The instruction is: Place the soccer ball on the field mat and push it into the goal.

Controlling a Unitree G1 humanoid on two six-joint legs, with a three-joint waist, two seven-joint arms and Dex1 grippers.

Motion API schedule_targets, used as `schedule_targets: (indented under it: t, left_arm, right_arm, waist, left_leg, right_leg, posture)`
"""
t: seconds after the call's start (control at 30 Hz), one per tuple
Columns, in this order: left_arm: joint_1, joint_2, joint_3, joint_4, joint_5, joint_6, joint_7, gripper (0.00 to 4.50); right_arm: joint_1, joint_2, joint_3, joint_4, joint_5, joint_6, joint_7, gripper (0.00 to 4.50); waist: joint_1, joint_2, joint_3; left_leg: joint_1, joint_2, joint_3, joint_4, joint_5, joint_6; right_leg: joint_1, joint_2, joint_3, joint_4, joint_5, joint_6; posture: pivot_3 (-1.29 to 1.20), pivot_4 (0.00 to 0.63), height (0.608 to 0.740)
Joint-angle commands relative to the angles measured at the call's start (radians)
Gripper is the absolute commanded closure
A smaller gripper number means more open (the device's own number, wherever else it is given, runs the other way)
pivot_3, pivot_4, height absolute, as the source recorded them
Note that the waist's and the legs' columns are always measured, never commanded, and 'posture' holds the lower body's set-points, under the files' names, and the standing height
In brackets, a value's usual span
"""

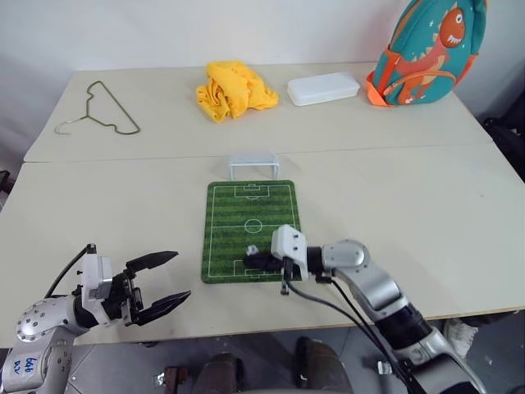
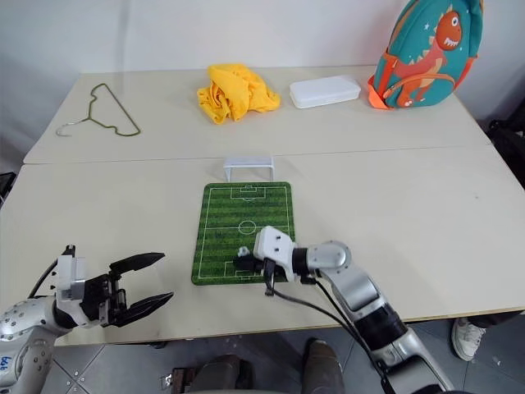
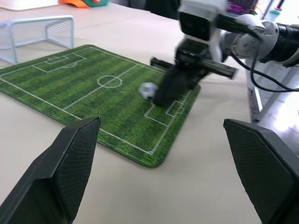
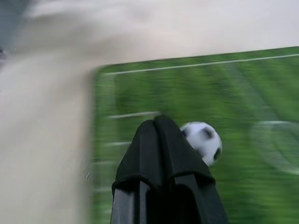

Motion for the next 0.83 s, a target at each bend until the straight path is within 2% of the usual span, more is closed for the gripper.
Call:
schedule_targets:
  t: [0.03, 0.1, 0.27, 0.37, 0.43, 0.67, 0.83]
  left_arm:
    - [-0.004, -0.017, 0.015, -0.044, -0.034, 0.016, 0.039, 0.00]
    - [-0.012, -0.036, 0.015, -0.047, -0.038, 0.026, 0.075, 0.00]
    - [-0.062, -0.082, 0.034, -0.029, -0.027, 0.020, 0.178, 0.00]
    - [-0.096, -0.098, 0.054, -0.005, -0.005, -0.007, 0.231, 0.00]
    - [-0.101, -0.103, 0.059, 0.004, -0.002, -0.014, 0.248, 0.00]
    - [-0.134, -0.095, 0.028, 0.051, 0.158, -0.076, 0.371, 0.00]
    - [-0.147, -0.092, 0.011, 0.096, 0.207, -0.163, 0.352, 0.00]
  right_arm:
    - [-0.124, 0.018, -0.119, 0.100, -0.027, -0.172, -0.096, 4.47]
    - [-0.148, 0.022, -0.160, 0.107, -0.012, -0.211, -0.117, 4.47]
    - [-0.062, 0.007, -0.186, 0.006, 0.032, -0.218, -0.086, 4.47]
    - [0.176, -0.091, -0.231, -0.181, 0.180, -0.252, 0.069, 4.47]
    - [0.264, -0.139, -0.271, -0.230, 0.232, -0.267, 0.112, 4.47]
    - [0.461, -0.291, -0.471, -0.238, 0.329, -0.278, 0.177, 4.47]
    - [0.531, -0.337, -0.546, -0.229, 0.350, -0.292, 0.210, 4.47]
  waist:
    - [0.000, 0.000, 0.000]
    - [0.000, 0.000, 0.000]
    - [0.001, 0.000, 0.000]
    - [0.012, 0.000, 0.000]
    - [0.016, 0.000, 0.000]
    - [0.009, -0.001, 0.000]
    - [0.014, -0.001, 0.000]
  left_leg:
    - [0.000, 0.000, 0.000, 0.000, 0.000, 0.000]
    - [0.000, 0.000, 0.000, 0.000, 0.000, 0.000]
    - [-0.001, 0.000, 0.000, -0.002, 0.000, 0.000]
    - [-0.002, -0.001, -0.002, -0.002, 0.000, 0.000]
    - [-0.002, -0.001, -0.002, -0.002, 0.000, 0.000]
    - [0.002, 0.001, 0.003, 0.000, 0.000, 0.000]
    - [0.002, 0.001, 0.004, 0.000, 0.000, 0.000]
  right_leg:
    - [0.000, 0.000, 0.000, 0.000, 0.000, 0.000]
    - [0.000, 0.000, 0.000, 0.000, 0.000, 0.000]
    - [0.000, 0.000, -0.004, 0.001, -0.001, -0.001]
    - [0.000, -0.001, -0.005, -0.001, -0.001, -0.001]
    - [0.001, -0.001, -0.007, -0.001, -0.001, -0.001]
    - [0.004, -0.001, -0.007, -0.001, 0.001, 0.001]
    - [0.003, -0.002, -0.007, -0.001, 0.001, 0.000]
  posture:
    - [0.00, 0.150, 0.740]
    - [0.00, 0.150, 0.740]
    - [0.00, 0.150, 0.740]
    - [0.00, 0.150, 0.740]
    - [0.00, 0.150, 0.740]
    - [0.00, 0.150, 0.740]
    - [0.00, 0.150, 0.740]
